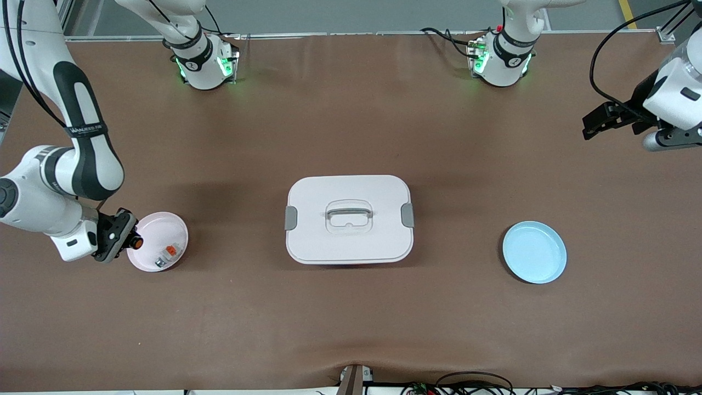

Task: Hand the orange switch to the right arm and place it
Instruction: 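Carry the switch with the right gripper over the white plate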

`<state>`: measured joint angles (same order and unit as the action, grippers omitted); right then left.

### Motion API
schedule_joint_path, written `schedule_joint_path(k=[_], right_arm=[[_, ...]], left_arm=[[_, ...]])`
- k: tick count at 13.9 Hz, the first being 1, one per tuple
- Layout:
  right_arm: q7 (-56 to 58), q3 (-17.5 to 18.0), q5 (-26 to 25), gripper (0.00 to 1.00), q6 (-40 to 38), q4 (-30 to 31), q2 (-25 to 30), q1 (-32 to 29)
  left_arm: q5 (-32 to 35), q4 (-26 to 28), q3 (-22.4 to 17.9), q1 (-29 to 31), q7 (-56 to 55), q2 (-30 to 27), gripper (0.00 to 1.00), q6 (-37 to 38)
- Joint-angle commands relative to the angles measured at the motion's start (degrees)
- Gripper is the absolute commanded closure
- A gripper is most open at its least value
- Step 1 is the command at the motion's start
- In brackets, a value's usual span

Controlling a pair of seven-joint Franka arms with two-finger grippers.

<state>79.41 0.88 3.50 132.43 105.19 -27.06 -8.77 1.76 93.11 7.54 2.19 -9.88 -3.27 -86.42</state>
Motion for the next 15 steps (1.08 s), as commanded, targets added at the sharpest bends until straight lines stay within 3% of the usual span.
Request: schedule_joint_path(k=[1,9,15], right_arm=[[4.3,1.0,-1.0,1.0,3.3,2.2,0.5,-1.2],[10.0,1.0,-2.9,1.0,14.1,8.3,-2.5,-3.5],[14.0,1.1,-2.9,1.0,15.8,9.8,-3.4,-3.9]], left_arm=[[-0.7,0.1,-0.7,-0.4,1.1,-1.2,0.0,-0.4],[-0.8,-0.6,-0.5,-0.4,1.3,-1.3,0.0,0.6],[-0.9,-3.6,-0.8,-0.3,1.1,1.4,0.0,0.3]])
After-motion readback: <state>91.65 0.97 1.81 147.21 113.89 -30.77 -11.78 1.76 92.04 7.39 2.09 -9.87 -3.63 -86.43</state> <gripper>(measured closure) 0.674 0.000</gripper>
